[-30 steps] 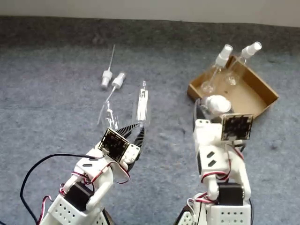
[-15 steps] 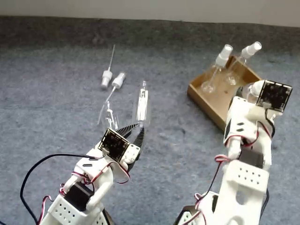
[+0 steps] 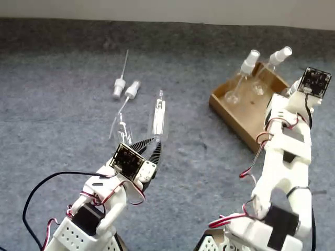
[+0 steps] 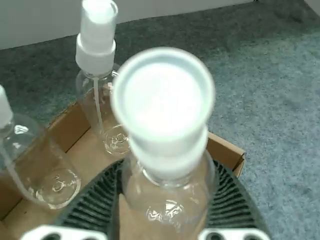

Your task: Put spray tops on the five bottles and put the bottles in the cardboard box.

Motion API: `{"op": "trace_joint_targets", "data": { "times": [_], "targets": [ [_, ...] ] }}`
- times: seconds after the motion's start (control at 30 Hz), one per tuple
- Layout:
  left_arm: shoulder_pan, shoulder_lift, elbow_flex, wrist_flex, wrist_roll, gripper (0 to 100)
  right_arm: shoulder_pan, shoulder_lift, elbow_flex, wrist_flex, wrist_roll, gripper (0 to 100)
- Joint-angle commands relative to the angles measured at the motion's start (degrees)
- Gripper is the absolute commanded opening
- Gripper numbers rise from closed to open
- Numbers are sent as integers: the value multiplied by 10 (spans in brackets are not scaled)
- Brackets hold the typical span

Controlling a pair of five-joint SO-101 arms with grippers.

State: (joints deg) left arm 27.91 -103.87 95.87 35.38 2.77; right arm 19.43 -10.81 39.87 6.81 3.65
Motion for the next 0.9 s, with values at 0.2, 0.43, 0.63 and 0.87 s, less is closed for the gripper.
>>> {"op": "trace_joint_targets", "data": {
  "times": [0.2,0.43,0.63,0.87],
  "targets": [
    [-7,-7,12,2,-6,7,7,110,-155,-17,1,84],
    [-7,-7,12,2,-6,7,7,180,-212,-17,0,84],
    [-7,-7,12,2,-7,7,7,215,-232,-18,0,84],
    [-7,-7,12,2,-7,7,6,220,-231,-17,5,115]
  ]
}}
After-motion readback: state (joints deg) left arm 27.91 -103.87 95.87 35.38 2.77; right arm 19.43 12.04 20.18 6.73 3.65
